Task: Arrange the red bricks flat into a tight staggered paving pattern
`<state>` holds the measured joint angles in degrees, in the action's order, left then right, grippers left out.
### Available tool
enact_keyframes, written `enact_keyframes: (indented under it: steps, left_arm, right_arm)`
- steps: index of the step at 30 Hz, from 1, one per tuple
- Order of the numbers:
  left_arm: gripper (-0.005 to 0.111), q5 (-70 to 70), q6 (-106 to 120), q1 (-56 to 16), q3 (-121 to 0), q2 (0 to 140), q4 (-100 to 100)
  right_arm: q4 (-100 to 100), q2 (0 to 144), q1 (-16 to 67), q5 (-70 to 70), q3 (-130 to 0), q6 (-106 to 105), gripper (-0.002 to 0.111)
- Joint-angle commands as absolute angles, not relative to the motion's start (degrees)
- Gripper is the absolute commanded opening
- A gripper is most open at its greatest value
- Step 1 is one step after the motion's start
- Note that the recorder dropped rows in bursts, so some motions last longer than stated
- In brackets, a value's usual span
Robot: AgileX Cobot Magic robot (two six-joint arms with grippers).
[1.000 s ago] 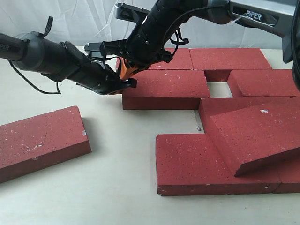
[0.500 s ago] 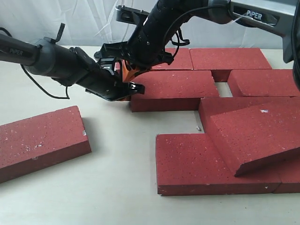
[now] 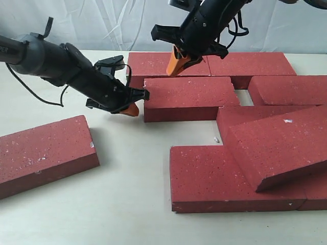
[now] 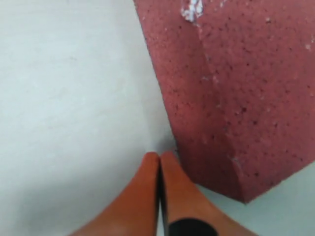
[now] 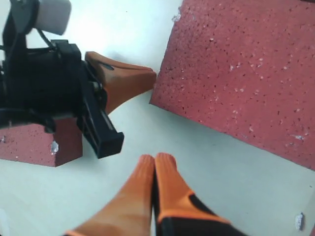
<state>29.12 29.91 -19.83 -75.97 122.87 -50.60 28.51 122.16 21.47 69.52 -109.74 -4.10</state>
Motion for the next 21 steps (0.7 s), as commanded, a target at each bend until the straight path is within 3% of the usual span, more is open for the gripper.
enact_keyframes:
  steps: [1,12,21]
  left_arm:
    - [0.0,33.1,26.5,-19.6,-76.3,120.3,-46.6]
    - [0.0,32.3,8.5,-23.1,-75.3,115.9,-22.7]
    - [0.0,31.9,2.5,-24.8,-75.3,112.3,-17.3]
  right_arm:
    - [26.8,121.5,21.2,70.0,-109.9,-4.4,-0.001]
    - [21.2,117.4,13.7,70.0,-108.5,-4.4,-0.001]
    - [21.4,107.1,2.6,64.7,-90.2,-6.8,-0.001]
